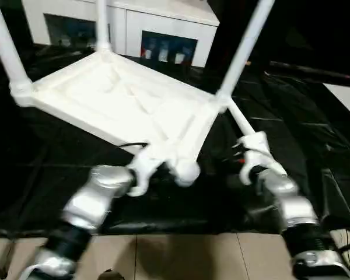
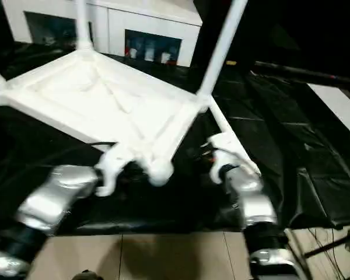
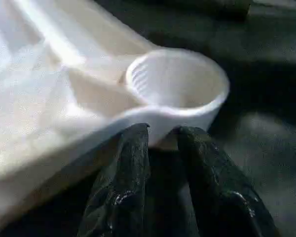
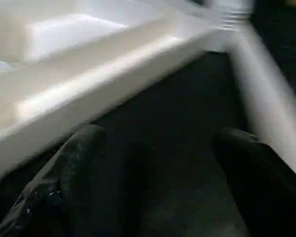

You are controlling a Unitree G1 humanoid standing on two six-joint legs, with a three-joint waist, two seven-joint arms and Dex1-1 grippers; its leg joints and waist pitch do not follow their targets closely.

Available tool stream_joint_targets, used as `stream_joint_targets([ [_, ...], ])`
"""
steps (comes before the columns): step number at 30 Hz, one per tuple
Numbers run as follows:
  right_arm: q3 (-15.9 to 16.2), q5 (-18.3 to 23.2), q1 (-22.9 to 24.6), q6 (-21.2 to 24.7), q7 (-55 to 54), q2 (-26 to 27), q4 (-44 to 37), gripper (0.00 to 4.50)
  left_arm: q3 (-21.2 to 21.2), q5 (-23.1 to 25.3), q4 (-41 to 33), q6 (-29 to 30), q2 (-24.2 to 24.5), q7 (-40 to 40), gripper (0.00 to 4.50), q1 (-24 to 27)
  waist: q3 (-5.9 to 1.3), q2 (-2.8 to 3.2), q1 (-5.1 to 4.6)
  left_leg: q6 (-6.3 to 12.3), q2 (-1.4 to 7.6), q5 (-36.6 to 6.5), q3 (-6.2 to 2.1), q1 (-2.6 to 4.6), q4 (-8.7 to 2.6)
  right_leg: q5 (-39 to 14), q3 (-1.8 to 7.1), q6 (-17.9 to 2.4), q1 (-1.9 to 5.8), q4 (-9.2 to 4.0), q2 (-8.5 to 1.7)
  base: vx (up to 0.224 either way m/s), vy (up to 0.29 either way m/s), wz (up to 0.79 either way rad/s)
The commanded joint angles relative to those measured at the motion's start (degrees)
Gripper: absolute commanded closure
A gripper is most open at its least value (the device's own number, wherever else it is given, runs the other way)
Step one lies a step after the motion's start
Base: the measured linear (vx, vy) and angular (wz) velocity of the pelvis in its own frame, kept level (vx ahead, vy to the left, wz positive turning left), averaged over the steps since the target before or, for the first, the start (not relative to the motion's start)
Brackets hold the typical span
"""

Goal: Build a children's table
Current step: Rotate leg to tighten, then pick table leg

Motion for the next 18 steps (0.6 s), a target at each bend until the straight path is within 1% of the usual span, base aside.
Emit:
stream_joint_targets([
  [1,-0.7,-3.3,-0.9,4.2,-3.4,-1.8,-2.6,0.67,-1.2,0.8,0.8,-2.9,-2.0,1.9,3.13,-1.8,-4.04,1.52,-0.19,-3.34,0.83,-13.0,-0.07,0.61,-4.11,-8.2,2.45,-6.9,2.74,-4.29,-2.34,0.0,0.0,0.0],
  [2,-1.0,-3.1,-1.7,5.3,-3.2,-2.3,-3.0,0.67,-1.2,1.1,1.4,-3.8,-2.6,3.1,3.13,-2.1,-4.11,1.39,-0.1,-2.92,0.82,-12.9,0.03,0.78,-3.93,-8.2,2.45,-6.9,2.72,-4.28,-2.43,0.0,0.0,0.0],
  [4,-2.0,-1.3,-2.8,7.3,-2.5,-2.9,-3.7,0.67,-0.8,1.2,2.5,-5.5,-3.3,4.1,3.13,-2.6,-4.05,1.48,-0.25,-2.34,0.84,-13.3,-0.01,0.58,-3.94,-9.0,2.44,-6.7,2.76,-4.34,-2.53,0.0,0.0,0.0],
  [5,-3.4,1.1,-3.8,9.2,-1.9,-3.2,-3.8,0.67,-0.2,1.1,3.0,-6.9,-3.7,4.4,3.13,-2.7,-4.05,0.94,-0.51,-1.7,0.84,-13.7,-0.02,0.54,-3.92,-10.3,2.39,-6.6,2.84,-4.46,-2.52,0.0,0.0,0.0],
  [6,-5.1,3.3,-5.1,11.2,-2.4,-3.4,-3.4,0.5,0.7,0.8,3.1,-7.7,-3.9,4.5,3.11,-2.8,-4.06,1.31,-0.55,-1.53,1.0,-13.6,-0.03,0.73,-3.88,-10.2,2.45,-6.8,2.62,-4.37,-2.54,0.0,0.0,0.0],
  [7,-6.1,4.4,-6.4,12.6,-2.7,-3.8,-2.6,0.5,1.3,0.4,2.9,-8.1,-3.9,4.3,3.11,-2.7,-4.05,0.84,-0.71,-1.4,1.04,-13.5,0.03,0.72,-3.84,-10.1,2.41,-6.9,2.59,-4.43,-2.49,0.0,0.0,0.0],
  [8,-6.8,5.0,-7.7,13.8,-3.1,-4.3,-1.6,0.4,1.9,0.1,2.8,-8.3,-3.8,4.0,3.11,-2.6,-4.17,1.01,-0.69,-1.43,1.1,-12.6,0.03,0.83,-3.76,-9.3,2.38,-7.3,2.58,-4.16,-2.42,0.0,0.0,0.0],
  [9,-6.8,4.2,-9.2,14.8,-3.3,-5.1,0.1,0.3,2.2,-0.4,2.1,-8.0,-3.4,3.2,3.11,-2.4,-4.07,0.88,-0.85,-1.48,1.06,-11.9,0.09,0.78,-3.71,-8.9,2.35,-7.7,2.5,-3.97,-2.32,0.0,0.0,0.0],
  [10,-6.5,3.1,-11.1,15.6,-3.4,-6.0,2.4,0.23,2.3,-1.1,1.0,-7.6,-2.8,1.9,3.11,-2.0,-4.04,1.01,-0.71,-1.56,1.05,-11.7,0.19,0.91,-3.67,-8.7,2.38,-7.8,2.43,-4.08,-2.33,0.0,0.0,0.0],
  [11,-6.2,1.9,-13.4,15.8,-3.4,-7.2,5.9,0.23,2.3,-2.1,-1.1,-6.6,-1.9,-0.2,3.11,-1.4,-4.06,0.73,-0.85,-1.79,1.05,-11.5,0.18,0.9,-3.59,-9.4,2.29,-8.3,2.4,-3.83,-2.49,0.0,0.0,0.0],
  [12,-5.8,1.1,-15.3,16.0,-3.1,-8.1,8.8,0.12,2.3,-3.1,-3.1,-5.3,-1.1,-1.7,3.11,-0.7,-4.07,0.82,-0.76,-2.1,1.12,-11.5,0.36,1.03,-3.47,-9.5,2.33,-8.7,2.27,-3.89,-2.55,0.0,0.0,0.0],
  [13,-5.6,0.6,-16.6,16.3,-2.8,-8.6,10.7,0.04,2.2,-3.7,-4.4,-4.5,-0.6,-2.6,3.11,-0.3,-3.93,0.83,-0.88,-2.06,1.03,-11.4,0.4,0.82,-3.51,-9.4,2.37,-8.8,2.28,-3.91,-2.43,0.0,0.0,0.0],
  [14,-5.0,-0.2,-19.4,16.3,-2.0,-9.8,15.1,0.04,1.7,-4.6,-7.2,-3.2,1.0,-4.8,3.11,0.5,-3.97,0.4,-0.84,-1.85,1.0,-10.8,0.53,0.82,-3.41,-9.0,2.39,-8.8,2.38,-3.88,-2.4,0.0,0.0,0.0],
  [15,-4.7,-0.6,-20.7,16.2,-1.8,-10.4,17.2,0.04,1.4,-5.1,-8.4,-2.7,1.7,-5.7,3.11,0.9,-4.14,0.52,-0.83,-1.94,1.13,-10.7,0.43,0.94,-3.32,-8.9,2.3,-9.3,2.36,-3.5,-2.62,0.0,0.0,0.0],
  [16,-4.6,-0.7,-21.1,16.1,-1.7,-10.6,17.9,0.04,1.3,-5.2,-8.8,-2.5,2.0,-6.0,3.11,1.0,-4.02,0.45,-0.77,-1.65,1.05,-10.4,0.58,0.81,-3.3,-9.2,2.31,-9.4,2.29,-3.62,-2.54,0.0,0.0,0.0],
  [17,-4.1,-1.5,-23.7,15.6,-1.9,-11.6,22.7,0.04,1.1,-5.6,-11.1,-1.2,3.4,-7.1,3.11,1.7,-4.06,0.63,-0.62,-1.62,1.12,-9.5,0.68,0.99,-3.2,-7.6,2.38,-9.5,2.2,-3.51,-2.45,0.0,0.0,0.0],
  [18,-3.8,-1.6,-24.5,15.6,-1.8,-11.9,24.2,0.04,1.0,-5.8,-11.8,-0.7,3.9,-7.5,3.11,1.9,-3.83,0.43,-0.85,-1.45,0.99,-9.1,0.66,0.63,-3.28,-7.0,2.32,-9.9,2.28,-3.37,-2.25,0.0,0.0,0.0],
])
